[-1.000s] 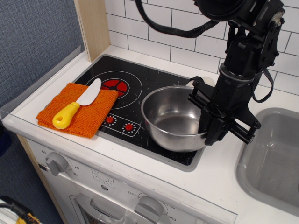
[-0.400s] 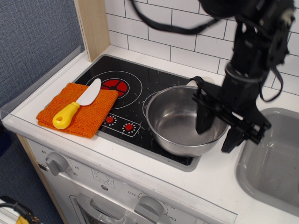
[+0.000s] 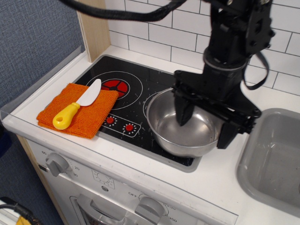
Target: Move the bowl to the lower right of cooktop
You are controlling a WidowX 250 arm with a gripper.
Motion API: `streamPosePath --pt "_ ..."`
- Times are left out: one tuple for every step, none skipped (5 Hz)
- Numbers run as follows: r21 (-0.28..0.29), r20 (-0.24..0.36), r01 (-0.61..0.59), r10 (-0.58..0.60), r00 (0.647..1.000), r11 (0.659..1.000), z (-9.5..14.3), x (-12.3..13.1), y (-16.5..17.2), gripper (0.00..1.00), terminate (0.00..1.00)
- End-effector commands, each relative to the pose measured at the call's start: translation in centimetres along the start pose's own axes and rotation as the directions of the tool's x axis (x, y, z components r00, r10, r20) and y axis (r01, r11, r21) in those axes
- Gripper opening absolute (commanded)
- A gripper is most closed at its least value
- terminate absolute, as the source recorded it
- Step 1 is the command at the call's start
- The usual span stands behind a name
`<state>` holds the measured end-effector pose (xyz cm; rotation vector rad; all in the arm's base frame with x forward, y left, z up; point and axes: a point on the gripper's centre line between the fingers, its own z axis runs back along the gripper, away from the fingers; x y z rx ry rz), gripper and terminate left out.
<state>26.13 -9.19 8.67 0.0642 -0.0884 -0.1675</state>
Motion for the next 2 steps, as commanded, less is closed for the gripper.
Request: streamPosePath --pt "-0.013 0.040 -0.003 0.004 0.999 1.000 1.03 0.15 0.26 1.00 0.00" --pt "-0.013 0.040 -0.003 0.004 0.999 1.000 1.03 0.15 0.26 1.00 1.00"
